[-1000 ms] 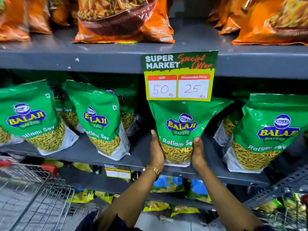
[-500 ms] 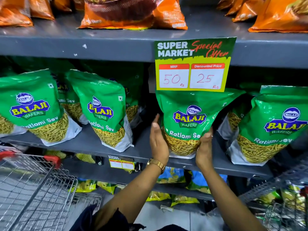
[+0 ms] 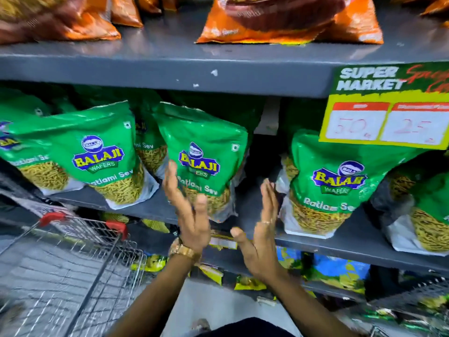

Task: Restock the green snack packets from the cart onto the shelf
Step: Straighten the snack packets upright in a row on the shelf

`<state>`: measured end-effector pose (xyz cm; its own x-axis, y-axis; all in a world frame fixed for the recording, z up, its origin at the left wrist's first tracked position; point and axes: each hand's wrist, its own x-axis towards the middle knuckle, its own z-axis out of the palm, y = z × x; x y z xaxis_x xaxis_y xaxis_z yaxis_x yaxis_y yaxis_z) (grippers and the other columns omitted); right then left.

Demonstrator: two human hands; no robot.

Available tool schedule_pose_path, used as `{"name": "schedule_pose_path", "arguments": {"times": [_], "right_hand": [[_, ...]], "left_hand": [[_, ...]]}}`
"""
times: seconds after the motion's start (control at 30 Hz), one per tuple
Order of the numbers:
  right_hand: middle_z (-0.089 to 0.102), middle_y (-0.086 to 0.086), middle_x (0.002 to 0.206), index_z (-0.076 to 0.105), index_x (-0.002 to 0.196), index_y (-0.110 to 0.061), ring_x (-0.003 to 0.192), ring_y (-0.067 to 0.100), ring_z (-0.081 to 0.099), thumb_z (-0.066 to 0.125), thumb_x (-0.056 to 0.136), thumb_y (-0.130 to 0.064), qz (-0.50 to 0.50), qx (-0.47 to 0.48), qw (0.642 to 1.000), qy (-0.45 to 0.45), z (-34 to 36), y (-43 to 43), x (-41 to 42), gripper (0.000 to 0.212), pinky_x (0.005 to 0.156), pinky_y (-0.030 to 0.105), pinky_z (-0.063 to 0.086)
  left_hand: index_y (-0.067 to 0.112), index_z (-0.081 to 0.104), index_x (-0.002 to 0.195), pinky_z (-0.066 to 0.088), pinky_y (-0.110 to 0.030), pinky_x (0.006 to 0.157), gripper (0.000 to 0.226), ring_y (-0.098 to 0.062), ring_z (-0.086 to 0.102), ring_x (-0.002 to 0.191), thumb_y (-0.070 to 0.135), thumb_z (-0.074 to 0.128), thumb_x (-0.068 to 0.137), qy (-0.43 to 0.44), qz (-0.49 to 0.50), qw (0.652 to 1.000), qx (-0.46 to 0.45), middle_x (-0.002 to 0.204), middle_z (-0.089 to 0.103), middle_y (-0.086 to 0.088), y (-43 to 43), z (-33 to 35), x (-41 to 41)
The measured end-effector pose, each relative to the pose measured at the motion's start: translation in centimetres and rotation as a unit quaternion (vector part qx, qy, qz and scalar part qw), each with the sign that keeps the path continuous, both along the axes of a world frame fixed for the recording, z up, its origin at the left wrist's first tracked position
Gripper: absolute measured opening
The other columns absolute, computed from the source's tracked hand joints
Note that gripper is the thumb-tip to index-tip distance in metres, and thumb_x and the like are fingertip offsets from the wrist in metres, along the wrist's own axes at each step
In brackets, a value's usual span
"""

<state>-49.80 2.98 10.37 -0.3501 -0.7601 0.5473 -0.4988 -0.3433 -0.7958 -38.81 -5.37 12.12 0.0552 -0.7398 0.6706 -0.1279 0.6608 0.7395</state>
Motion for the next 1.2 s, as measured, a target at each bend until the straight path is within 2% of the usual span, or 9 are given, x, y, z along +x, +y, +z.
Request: {"name": "schedule_pose_path", "arguments": {"times": [0.1,0.17,0.3,0.37,0.53,0.67,0.8,1.03,1.2], "right_hand": [[0.003,-0.007,0.163,0.008,0.155,-0.01,0.149,-0.006,0.0,0.041,0.08,-0.079,-0.009,0.069,0.99,-0.12,0.3,-2.9,2.1,0.108,0.115,0.005,0.004],[0.002,-0.01,0.159,0.006,0.155,-0.009,0.145,-0.01,0.001,0.034,0.072,-0.09,-0.021,0.085,0.982,-0.167,0.6,-4.5,2.5,0.119,0.116,0.006,0.002],[0.007,0.002,0.163,0.008,0.154,-0.006,0.152,0.017,0.006,0.029,0.068,-0.094,-0.032,0.076,0.98,-0.179,0.6,-6.9,2.9,0.124,0.125,0.038,0.009],[0.012,0.008,0.163,0.012,0.153,-0.006,0.152,0.021,0.01,0.03,0.067,-0.094,-0.019,0.084,0.981,-0.172,0.9,-7.6,3.4,0.125,0.125,0.043,0.012],[0.031,0.017,0.154,0.022,0.149,-0.001,0.143,0.032,0.031,0.04,0.065,-0.093,-0.061,0.071,0.968,-0.231,0.8,-9.7,2.6,0.126,0.119,0.05,0.024],[0.051,0.004,0.14,0.046,0.136,-0.022,0.133,0.024,0.046,0.049,0.055,-0.095,-0.041,0.093,0.941,-0.322,0.1,-10.5,1.8,0.109,0.116,0.055,0.031],[0.052,0.024,0.141,0.043,0.14,-0.006,0.131,0.039,0.05,0.052,0.049,-0.096,-0.022,0.124,0.924,-0.361,-0.5,-10.7,1.5,0.128,0.112,0.06,0.036],[0.061,0.022,0.122,0.055,0.118,-0.014,0.117,0.037,0.057,0.061,0.051,-0.091,-0.026,0.102,0.921,-0.375,-0.7,-10.8,2.3,0.101,0.108,0.058,0.041],[0.05,0.032,0.138,0.053,0.122,-0.011,0.13,0.047,0.048,0.061,0.057,-0.087,-0.029,0.098,0.921,-0.376,0.0,-10.6,2.9,0.1,0.109,0.065,0.035]], "left_hand": [[0.046,0.027,0.14,0.023,-0.016,0.116,0.056,0.005,0.024,0.143,0.069,0.034,0.09,0.08,-0.014,0.989,0.126,0.152,0.027,0.014,-3.8,-0.1,1.8],[0.047,0.037,0.131,0.027,-0.024,0.116,0.054,0.015,0.033,0.131,0.074,0.035,0.085,0.091,-0.024,0.979,0.181,0.142,0.037,0.017,-6.1,-0.2,2.3],[0.015,0.041,0.143,0.031,-0.052,0.118,0.097,-0.018,0.047,0.135,0.08,0.047,0.072,0.125,-0.16,0.931,0.304,0.146,0.049,-0.006,-9.1,0.6,2.7],[0.018,0.04,0.145,0.035,-0.053,0.115,0.1,-0.022,0.053,0.13,0.081,0.05,0.068,0.153,-0.212,0.903,0.341,0.142,0.055,-0.006,-9.3,1.1,2.9],[0.033,0.067,0.117,0.057,-0.036,0.092,0.081,-0.016,0.068,0.11,0.086,0.058,0.057,0.13,-0.28,0.887,0.345,0.12,0.072,0.003,-9.0,-0.3,3.0],[0.043,0.07,0.111,0.056,-0.017,0.085,0.063,-0.003,0.067,0.109,0.084,0.051,0.067,0.136,-0.326,0.865,0.357,0.114,0.073,0.019,-8.2,-0.8,2.7],[0.042,0.066,0.114,0.055,-0.016,0.086,0.073,-0.001,0.066,0.111,0.089,0.05,0.06,0.147,-0.31,0.861,0.375,0.115,0.072,0.02,-8.7,-1.3,2.6],[0.035,0.063,0.118,0.058,-0.019,0.077,0.063,-0.008,0.071,0.104,0.073,0.029,0.082,0.148,-0.321,0.833,0.425,0.109,0.075,0.014,-9.2,-1.1,1.8],[0.043,0.074,0.099,0.058,-0.018,0.072,0.056,-0.005,0.073,0.096,0.068,0.024,0.086,0.146,-0.33,0.831,0.424,0.099,0.078,0.016,-9.0,-1.1,1.7]]}}
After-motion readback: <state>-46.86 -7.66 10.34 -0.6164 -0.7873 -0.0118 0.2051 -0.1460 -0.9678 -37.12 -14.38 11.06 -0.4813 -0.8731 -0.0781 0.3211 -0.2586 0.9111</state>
